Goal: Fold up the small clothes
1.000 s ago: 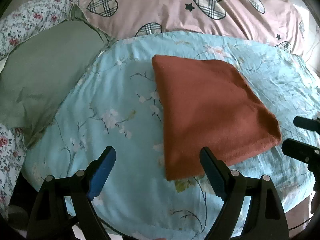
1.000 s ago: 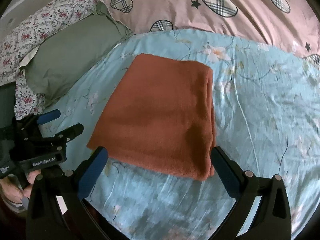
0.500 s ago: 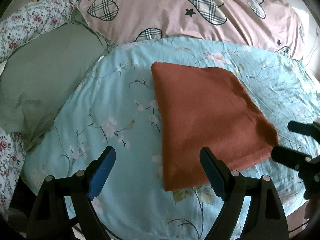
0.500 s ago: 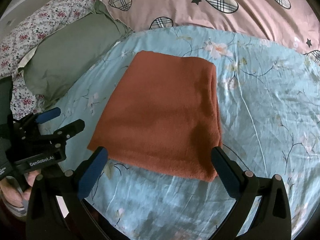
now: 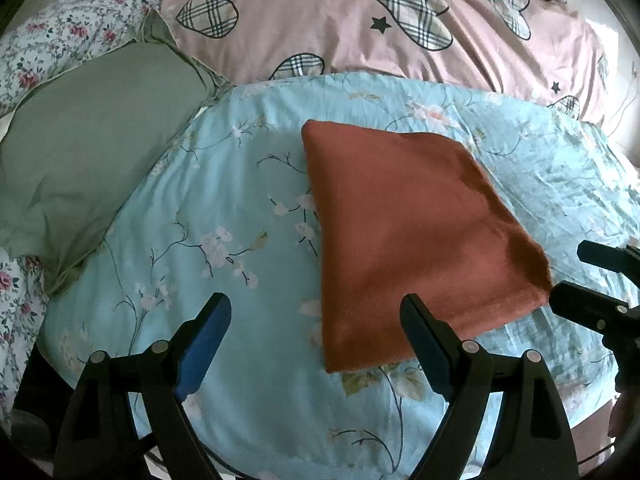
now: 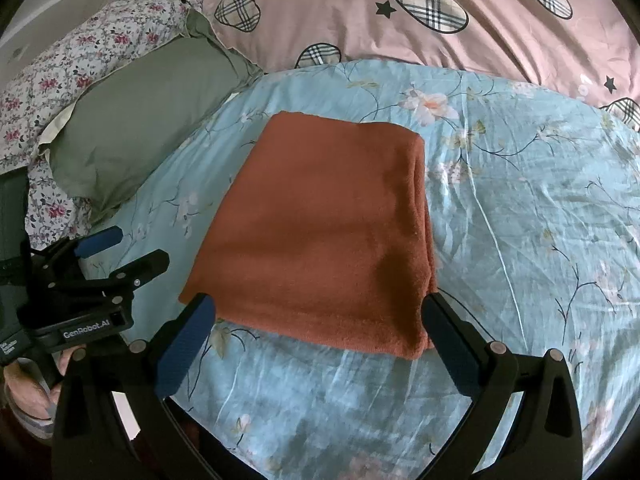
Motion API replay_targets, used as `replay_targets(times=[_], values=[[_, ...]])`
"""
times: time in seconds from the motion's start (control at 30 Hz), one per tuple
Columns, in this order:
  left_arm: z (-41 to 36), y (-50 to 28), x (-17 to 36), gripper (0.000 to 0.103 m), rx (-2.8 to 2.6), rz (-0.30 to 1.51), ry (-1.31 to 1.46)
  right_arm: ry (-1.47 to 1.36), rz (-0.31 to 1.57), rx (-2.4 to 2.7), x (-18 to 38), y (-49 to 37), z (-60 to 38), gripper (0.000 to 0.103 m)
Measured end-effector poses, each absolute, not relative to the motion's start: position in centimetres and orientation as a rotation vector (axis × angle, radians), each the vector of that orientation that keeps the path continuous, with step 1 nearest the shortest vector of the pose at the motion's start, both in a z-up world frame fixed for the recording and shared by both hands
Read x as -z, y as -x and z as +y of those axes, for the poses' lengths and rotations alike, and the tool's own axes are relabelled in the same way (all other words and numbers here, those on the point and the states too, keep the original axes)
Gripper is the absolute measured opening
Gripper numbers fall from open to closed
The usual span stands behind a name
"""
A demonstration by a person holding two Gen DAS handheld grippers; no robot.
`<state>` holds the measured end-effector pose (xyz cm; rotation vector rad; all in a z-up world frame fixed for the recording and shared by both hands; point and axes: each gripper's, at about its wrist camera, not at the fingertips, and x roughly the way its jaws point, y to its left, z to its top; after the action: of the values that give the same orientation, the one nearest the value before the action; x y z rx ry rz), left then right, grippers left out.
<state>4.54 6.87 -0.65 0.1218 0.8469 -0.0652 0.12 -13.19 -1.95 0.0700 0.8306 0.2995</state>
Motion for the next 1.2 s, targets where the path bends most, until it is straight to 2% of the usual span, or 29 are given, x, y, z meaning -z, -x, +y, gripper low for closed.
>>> replay_targets(times=[1.2], values=[[7.1, -4.1, 0.4, 0.091, 0.097, 0.849, -0.120, -0.080, 0.826, -0.303, 2.0, 0.9, -13.8, 0.102]])
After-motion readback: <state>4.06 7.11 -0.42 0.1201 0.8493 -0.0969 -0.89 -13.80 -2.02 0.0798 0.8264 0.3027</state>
